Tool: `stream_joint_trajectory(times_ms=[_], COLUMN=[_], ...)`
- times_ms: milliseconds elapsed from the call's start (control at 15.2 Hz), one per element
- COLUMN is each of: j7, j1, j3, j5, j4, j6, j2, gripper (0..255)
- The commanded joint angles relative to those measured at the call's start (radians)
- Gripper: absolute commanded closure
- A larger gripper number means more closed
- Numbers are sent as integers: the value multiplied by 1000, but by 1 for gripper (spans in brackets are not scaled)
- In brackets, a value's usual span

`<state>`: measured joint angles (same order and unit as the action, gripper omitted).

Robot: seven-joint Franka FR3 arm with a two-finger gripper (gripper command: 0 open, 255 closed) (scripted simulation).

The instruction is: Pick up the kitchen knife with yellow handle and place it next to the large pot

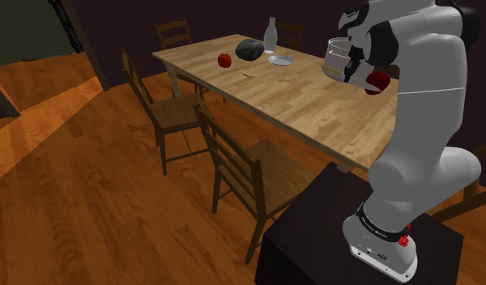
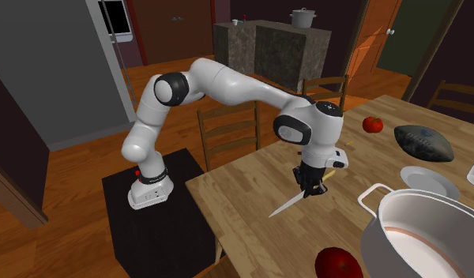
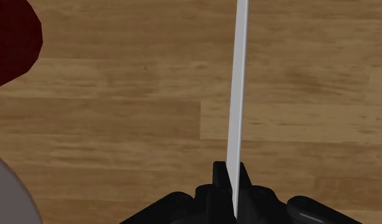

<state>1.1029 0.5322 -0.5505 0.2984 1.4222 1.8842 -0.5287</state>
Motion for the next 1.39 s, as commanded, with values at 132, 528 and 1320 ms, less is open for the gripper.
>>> stream_joint_trajectory(times_ms=[132, 528, 1320], j7=[7, 19, 33], j1=[-2, -2, 2], j3=[5, 14, 27], j5=[8, 24, 45], j4=[39, 85, 124], j6=[47, 114, 183], j2=[-10, -34, -68], gripper=[255, 255, 255])
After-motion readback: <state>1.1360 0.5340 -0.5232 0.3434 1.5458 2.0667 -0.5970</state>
